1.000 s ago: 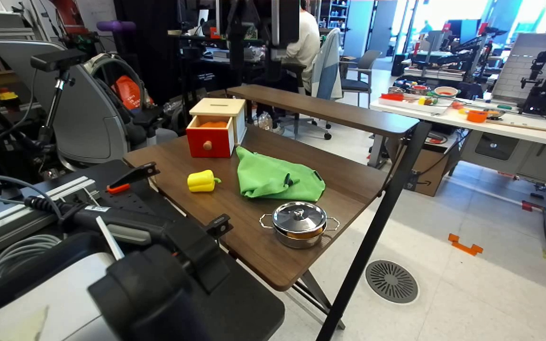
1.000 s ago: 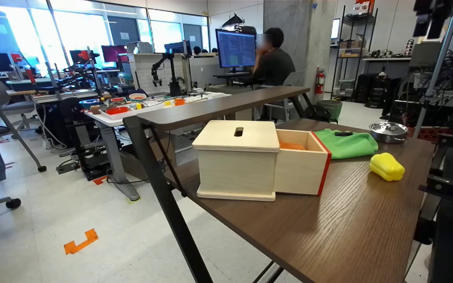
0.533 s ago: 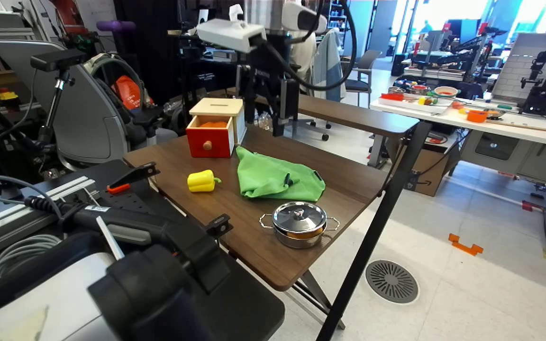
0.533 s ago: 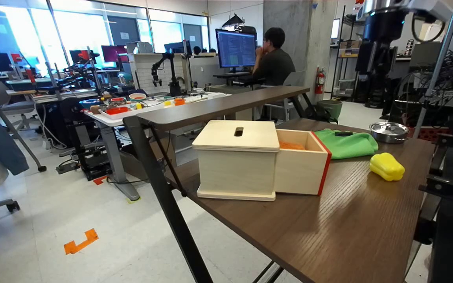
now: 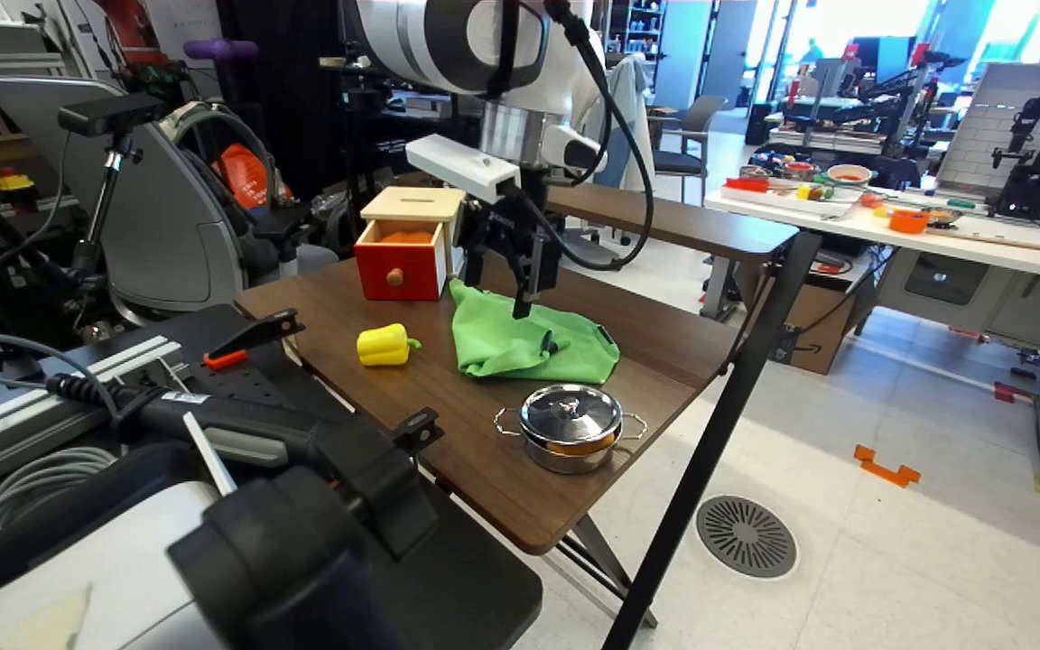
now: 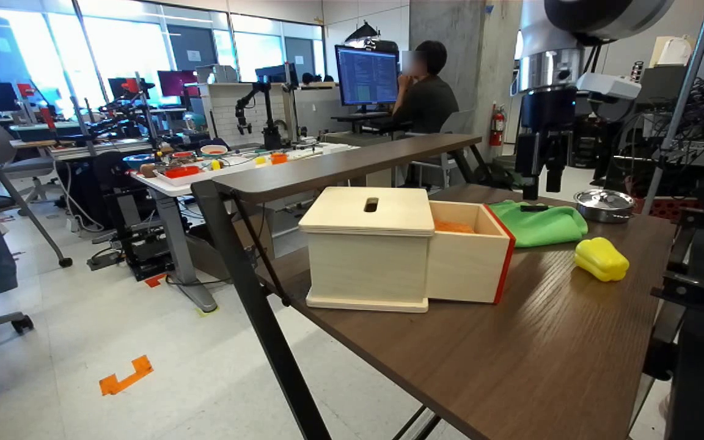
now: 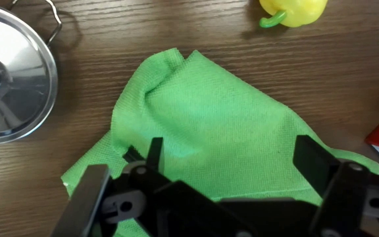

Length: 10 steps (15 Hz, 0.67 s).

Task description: Move the green towel to the right back corner

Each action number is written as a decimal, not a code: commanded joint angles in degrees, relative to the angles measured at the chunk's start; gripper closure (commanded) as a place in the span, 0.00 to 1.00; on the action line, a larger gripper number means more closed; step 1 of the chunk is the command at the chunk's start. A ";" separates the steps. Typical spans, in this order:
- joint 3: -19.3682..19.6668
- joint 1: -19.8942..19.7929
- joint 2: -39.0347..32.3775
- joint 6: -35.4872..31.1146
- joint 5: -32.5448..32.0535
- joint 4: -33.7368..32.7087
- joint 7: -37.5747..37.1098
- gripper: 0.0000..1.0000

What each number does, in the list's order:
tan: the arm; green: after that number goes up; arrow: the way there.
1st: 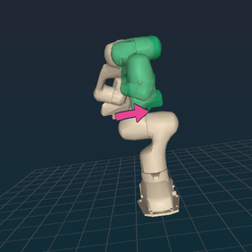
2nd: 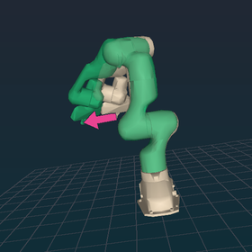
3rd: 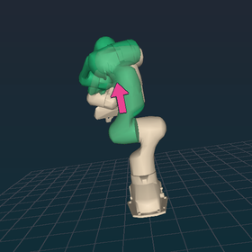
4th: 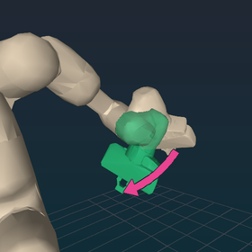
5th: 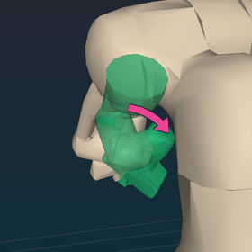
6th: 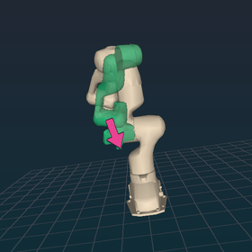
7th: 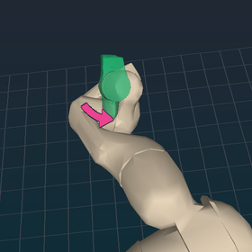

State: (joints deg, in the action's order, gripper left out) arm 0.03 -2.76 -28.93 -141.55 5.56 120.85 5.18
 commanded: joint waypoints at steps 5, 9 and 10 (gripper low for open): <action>-1.04 -0.24 -2.59 1.03 -0.61 0.51 0.47 0.00; -1.18 -0.43 -4.47 0.74 -0.34 -0.17 0.50 0.00; -1.22 -0.55 -5.14 0.14 -0.35 -0.51 0.80 0.00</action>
State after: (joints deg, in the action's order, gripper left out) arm -0.58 -2.64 -32.41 -141.07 5.39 121.53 5.18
